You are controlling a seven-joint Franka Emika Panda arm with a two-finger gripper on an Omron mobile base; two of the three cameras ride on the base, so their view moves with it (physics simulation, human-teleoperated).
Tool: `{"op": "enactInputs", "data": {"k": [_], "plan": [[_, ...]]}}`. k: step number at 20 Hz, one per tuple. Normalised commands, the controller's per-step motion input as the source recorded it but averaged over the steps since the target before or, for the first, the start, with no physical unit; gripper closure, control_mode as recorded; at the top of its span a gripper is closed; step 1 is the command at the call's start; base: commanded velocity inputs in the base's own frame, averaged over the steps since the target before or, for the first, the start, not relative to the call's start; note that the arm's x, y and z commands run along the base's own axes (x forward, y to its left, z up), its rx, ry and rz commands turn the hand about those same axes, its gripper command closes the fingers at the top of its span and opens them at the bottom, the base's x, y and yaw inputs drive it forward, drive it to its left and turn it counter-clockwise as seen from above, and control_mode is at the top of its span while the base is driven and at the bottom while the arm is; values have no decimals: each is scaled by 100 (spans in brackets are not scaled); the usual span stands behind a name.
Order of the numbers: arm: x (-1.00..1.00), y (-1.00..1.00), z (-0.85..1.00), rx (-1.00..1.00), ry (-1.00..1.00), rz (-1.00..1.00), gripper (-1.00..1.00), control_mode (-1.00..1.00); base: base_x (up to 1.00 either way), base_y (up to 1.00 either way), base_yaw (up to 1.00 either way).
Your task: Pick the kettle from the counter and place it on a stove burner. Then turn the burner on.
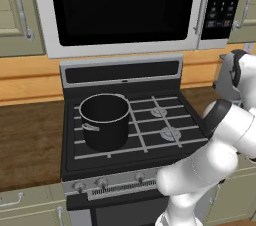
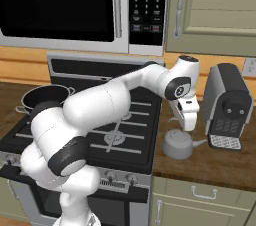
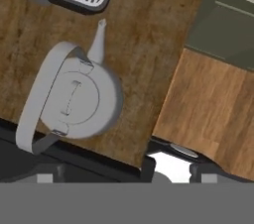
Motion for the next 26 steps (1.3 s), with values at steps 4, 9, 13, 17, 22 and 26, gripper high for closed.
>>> {"op": "enactInputs", "data": {"k": [4, 9, 13, 17, 22, 26], "plan": [[40, 0, -26, 4, 0, -12, -100, -100, 0, 0, 0], [34, 0, -5, 3, -1, -11, -100, -100, 0, 0, 0], [28, 0, -20, 0, -7, -11, -100, -100, 0, 0, 0], [17, 0, -56, 0, -6, -9, -100, -100, 0, 0, 0], [24, 0, -50, 0, -5, -7, -100, -100, 0, 0, 0], [35, 0, -23, 0, -5, -6, -100, -100, 0, 0, 0]]}}
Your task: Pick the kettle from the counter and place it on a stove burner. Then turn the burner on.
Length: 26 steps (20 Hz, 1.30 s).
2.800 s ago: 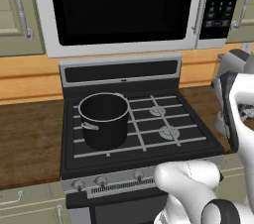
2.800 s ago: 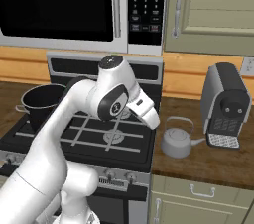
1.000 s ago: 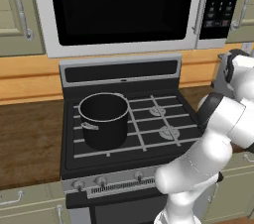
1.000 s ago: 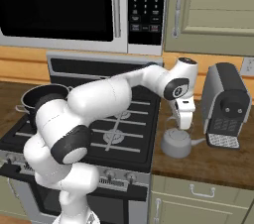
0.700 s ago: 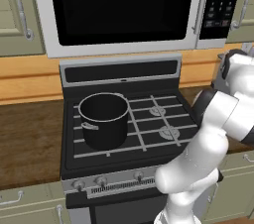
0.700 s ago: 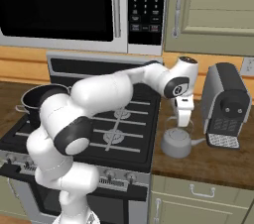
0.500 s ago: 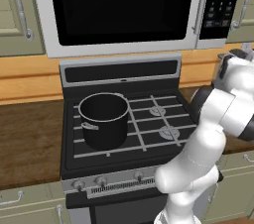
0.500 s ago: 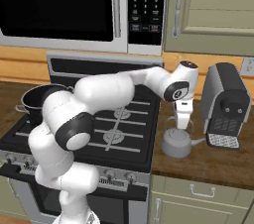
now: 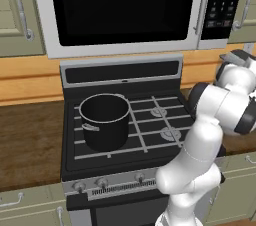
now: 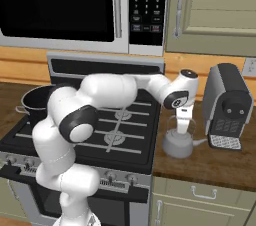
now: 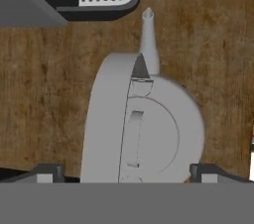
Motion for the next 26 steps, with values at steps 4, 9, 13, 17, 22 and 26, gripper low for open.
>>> {"op": "enactInputs", "data": {"k": [4, 9, 13, 17, 22, 26], "plan": [[4, 0, 0, 0, 0, -1, 100, -100, 0, 0, 0], [0, 0, 0, 0, 0, 0, 100, -100, 0, 0, 0], [-4, 8, 16, 0, -2, 0, 100, -100, 0, 0, 0], [-25, 63, 26, 0, -10, -3, 100, -100, 0, 0, 0], [-31, 87, 21, 0, -12, -6, 100, -100, 0, 0, 0], [-18, 100, 29, 0, -11, -10, 100, -100, 0, 0, 0]]}}
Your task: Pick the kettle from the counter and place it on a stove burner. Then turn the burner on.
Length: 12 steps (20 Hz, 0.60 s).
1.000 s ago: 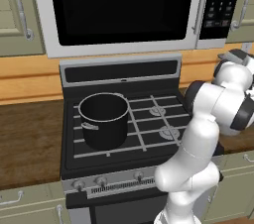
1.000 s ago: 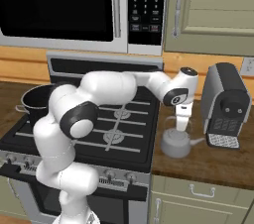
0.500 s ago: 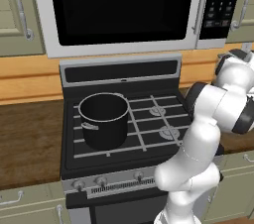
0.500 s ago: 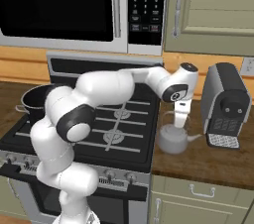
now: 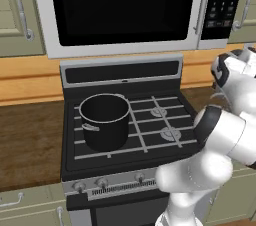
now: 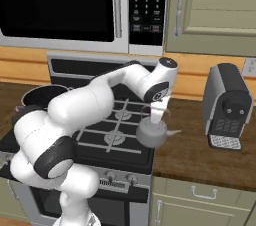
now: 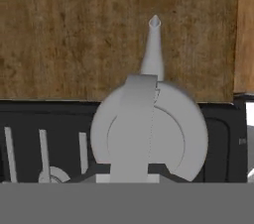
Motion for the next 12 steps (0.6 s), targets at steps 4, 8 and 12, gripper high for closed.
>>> {"op": "enactInputs", "data": {"k": [4, 8, 12], "plan": [[-5, 100, 27, 0, -16, -11, 100, -100, 0, 0, 0], [0, 100, 7, 0, -14, -10, 100, -100, 0, 0, 0], [6, 85, 0, 2, -1, -7, 100, -100, 0, 0, 0]]}}
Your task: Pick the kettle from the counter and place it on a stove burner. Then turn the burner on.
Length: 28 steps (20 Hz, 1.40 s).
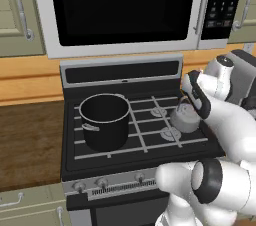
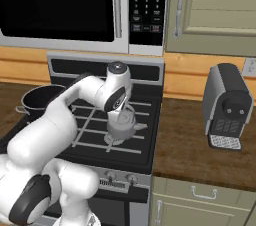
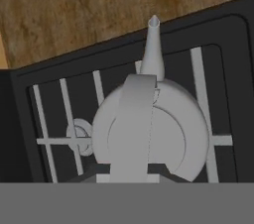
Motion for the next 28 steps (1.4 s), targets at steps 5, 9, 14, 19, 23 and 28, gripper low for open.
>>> {"op": "enactInputs", "data": {"k": [5, 9, 14, 19, 23, 28], "plan": [[8, 54, 0, 0, 1, -2, 100, -100, 0, 0, 0], [10, 0, -4, -3, 2, 0, 100, -100, 0, 0, 0], [13, 0, -22, -10, 0, 0, 100, -100, 0, 0, 0], [11, 0, -22, -7, 0, 0, 100, -100, 0, 0, 0], [5, 7, -14, 0, 0, 0, 100, -100, 0, 0, 0], [3, 12, -3, 5, 0, 0, 100, -100, 0, 0, 0]]}}
